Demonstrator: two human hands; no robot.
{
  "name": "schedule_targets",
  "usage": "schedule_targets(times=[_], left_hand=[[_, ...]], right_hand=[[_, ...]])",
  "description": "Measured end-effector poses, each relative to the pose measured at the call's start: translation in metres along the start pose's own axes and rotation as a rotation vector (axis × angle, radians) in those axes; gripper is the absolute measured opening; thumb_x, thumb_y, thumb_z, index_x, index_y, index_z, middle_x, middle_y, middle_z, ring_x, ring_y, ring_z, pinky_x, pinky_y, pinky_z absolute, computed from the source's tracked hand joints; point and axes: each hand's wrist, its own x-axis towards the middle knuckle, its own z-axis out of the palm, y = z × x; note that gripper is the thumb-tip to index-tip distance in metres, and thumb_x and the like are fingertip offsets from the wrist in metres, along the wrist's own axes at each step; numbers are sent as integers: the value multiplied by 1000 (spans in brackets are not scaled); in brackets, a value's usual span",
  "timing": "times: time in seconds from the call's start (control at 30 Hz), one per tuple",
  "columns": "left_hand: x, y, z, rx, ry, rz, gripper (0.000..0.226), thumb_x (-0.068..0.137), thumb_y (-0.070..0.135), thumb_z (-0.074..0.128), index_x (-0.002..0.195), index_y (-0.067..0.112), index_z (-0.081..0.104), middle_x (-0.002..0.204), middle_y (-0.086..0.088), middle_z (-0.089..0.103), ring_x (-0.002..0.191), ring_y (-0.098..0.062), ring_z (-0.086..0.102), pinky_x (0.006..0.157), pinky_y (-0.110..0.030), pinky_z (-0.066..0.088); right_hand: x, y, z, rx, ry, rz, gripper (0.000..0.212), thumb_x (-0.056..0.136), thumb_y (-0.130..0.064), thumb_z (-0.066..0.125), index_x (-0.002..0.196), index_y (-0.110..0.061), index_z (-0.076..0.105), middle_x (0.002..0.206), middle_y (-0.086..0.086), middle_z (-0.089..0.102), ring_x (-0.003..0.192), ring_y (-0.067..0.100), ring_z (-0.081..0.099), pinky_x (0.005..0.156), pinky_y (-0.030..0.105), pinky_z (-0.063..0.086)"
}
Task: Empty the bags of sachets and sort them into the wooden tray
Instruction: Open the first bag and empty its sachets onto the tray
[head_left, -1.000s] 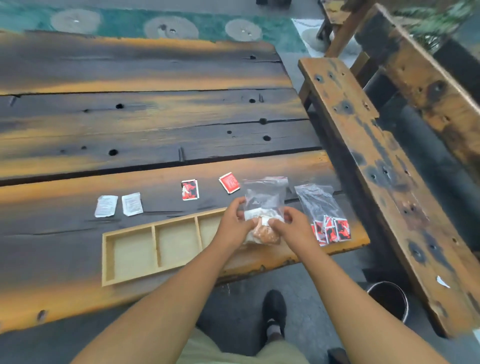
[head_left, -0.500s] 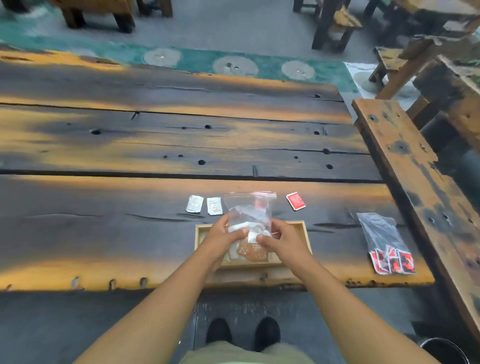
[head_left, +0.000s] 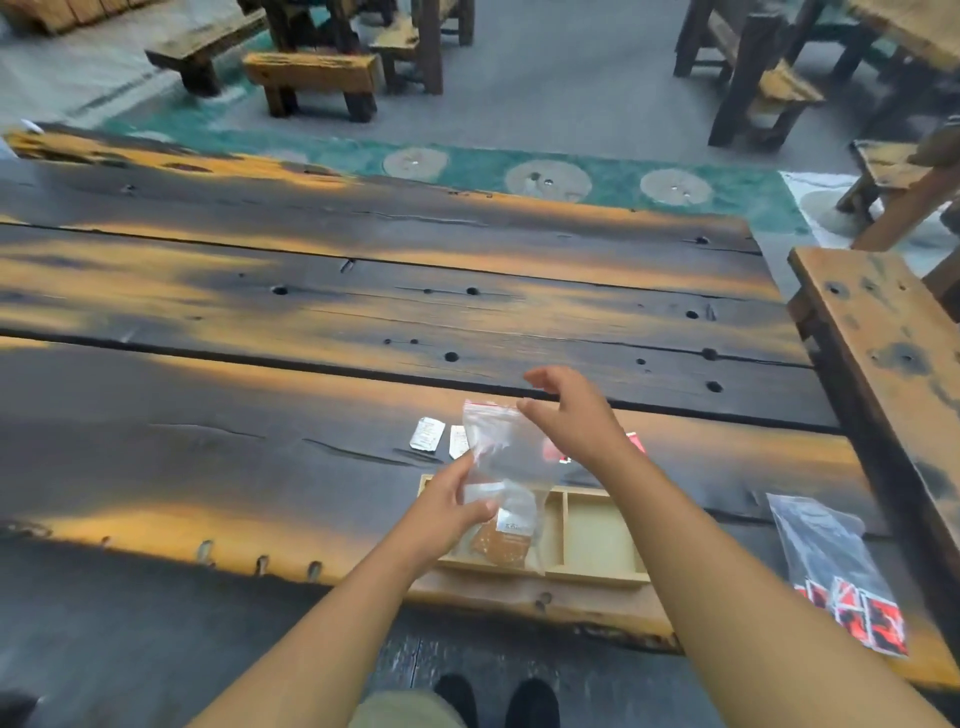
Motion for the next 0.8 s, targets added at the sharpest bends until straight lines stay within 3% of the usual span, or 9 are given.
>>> schedule_targets(times=[0.13, 0.2, 0.23, 0.37, 0.43, 0.5, 0.6, 0.7, 0.8], left_hand=[[-2, 7, -4, 115, -19, 26, 58, 90, 0, 63, 128, 42, 52, 118, 26, 64, 108, 13, 60, 89, -12, 48], [-1, 9, -11, 161, -42, 59, 59, 90, -5, 61, 129, 37, 47, 115, 27, 58, 97, 24, 57, 81, -3, 43], [1, 8, -17, 178, -48, 59, 59, 91, -6, 60, 129, 37, 45, 114, 27, 57, 94, 26, 56, 79, -2, 42], [6, -1, -43, 225, -109, 43, 61, 89, -5, 62, 133, 33, 44, 119, 21, 58, 95, 23, 58, 79, -4, 45], [9, -8, -57, 256, -149, 11, 63, 85, 5, 69, 138, 32, 48, 128, 12, 60, 107, 10, 61, 92, -17, 52], [9, -14, -69, 286, -153, -36, 61, 81, 12, 71, 136, 30, 54, 123, 3, 63, 108, -4, 64, 96, -31, 55], [2, -14, -77, 300, -121, -41, 55, 80, 15, 69, 130, 31, 51, 121, 4, 60, 106, -3, 62, 91, -23, 53], [-4, -14, -80, 458, 96, 98, 52, 87, 21, 67, 134, 30, 45, 124, 12, 47, 108, -1, 51, 90, -17, 41], [-10, -8, -76, 359, 240, 137, 13, 90, 19, 66, 101, 20, 59, 100, 7, 58, 85, -2, 57, 75, -15, 44]], right_hand=[[10, -9, -10, -319, -281, 36, 24, 94, -29, 61, 116, -19, 67, 112, 2, 69, 100, 23, 63, 78, 30, 46], [9, -13, -11, -361, -298, 31, 8, 94, -27, 61, 91, -21, 66, 95, 4, 71, 89, 25, 65, 71, 31, 46], [8, -15, -10, -348, -271, 37, 13, 94, -26, 61, 82, -21, 64, 88, 5, 72, 84, 25, 65, 68, 32, 46], [2, -31, -8, -359, -289, 101, 19, 92, -20, 63, 73, -22, 64, 76, 1, 69, 71, 21, 65, 65, 31, 53], [-4, -36, -4, -353, -347, 142, 20, 92, -17, 62, 73, -20, 68, 72, -1, 68, 65, 16, 63, 62, 31, 57], [-9, -40, 4, -267, -383, 168, 18, 92, -13, 62, 76, -14, 70, 67, 1, 65, 59, 14, 61, 58, 28, 58], [-19, -47, 25, -91, -426, 178, 15, 91, -12, 67, 78, -5, 69, 63, 4, 62, 58, 17, 61, 58, 32, 59], [-32, -46, 48, 40, -358, 242, 15, 90, -12, 70, 80, -1, 70, 64, 4, 64, 56, 16, 62, 55, 27, 54], [-43, -39, 63, 156, -287, 299, 14, 92, -13, 68, 78, -10, 69, 69, 6, 67, 59, 16, 64, 59, 28, 56]])
